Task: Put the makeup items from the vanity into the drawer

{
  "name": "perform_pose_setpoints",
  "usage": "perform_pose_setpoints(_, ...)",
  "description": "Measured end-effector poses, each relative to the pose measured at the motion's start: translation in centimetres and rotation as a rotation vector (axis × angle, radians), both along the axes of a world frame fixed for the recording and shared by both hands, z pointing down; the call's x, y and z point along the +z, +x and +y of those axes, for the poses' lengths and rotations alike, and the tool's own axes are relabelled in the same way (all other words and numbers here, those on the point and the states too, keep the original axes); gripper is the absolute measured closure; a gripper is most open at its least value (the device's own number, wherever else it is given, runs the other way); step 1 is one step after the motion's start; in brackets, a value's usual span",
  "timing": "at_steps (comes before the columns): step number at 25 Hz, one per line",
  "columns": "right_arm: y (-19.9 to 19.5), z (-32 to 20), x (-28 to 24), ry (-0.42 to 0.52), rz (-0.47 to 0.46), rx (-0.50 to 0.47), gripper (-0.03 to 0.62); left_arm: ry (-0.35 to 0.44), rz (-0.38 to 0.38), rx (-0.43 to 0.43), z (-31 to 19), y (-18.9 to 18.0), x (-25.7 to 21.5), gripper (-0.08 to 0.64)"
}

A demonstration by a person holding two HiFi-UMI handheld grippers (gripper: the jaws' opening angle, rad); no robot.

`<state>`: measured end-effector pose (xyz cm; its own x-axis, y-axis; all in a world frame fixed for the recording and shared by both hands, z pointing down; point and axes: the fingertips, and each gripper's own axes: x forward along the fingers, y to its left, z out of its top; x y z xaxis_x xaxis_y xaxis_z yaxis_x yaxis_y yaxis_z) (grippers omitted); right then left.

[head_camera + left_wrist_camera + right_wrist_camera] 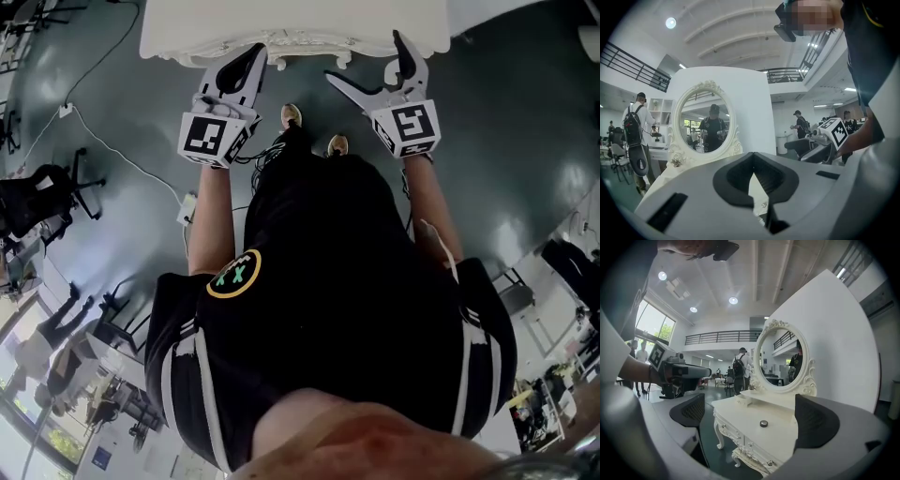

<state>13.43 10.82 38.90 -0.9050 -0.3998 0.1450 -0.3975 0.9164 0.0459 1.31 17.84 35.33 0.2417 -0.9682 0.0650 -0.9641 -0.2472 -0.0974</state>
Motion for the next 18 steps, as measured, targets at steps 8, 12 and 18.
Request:
perform_pose_setpoints(8, -3.3, -2.9, 1.6, 0.003, 0.027, 0.015, -0.006, -0.014, 0.009, 0.020, -3.1, -3.2, 1.9, 0.541)
perform_pose_setpoints(12, -6.2, -6.0, 1.9, 0.001, 0.046, 0.036, -0.006, -0.018, 0.022, 0.034, -6.3, -6.3, 2.7, 0.541)
perform_pose_setpoints(18, -10.5, -11.7, 2.1, 0.000, 0.065, 0.076, -0.006, -0.021, -0.010, 0.087, -12.3, -10.3, 3.4, 0.541)
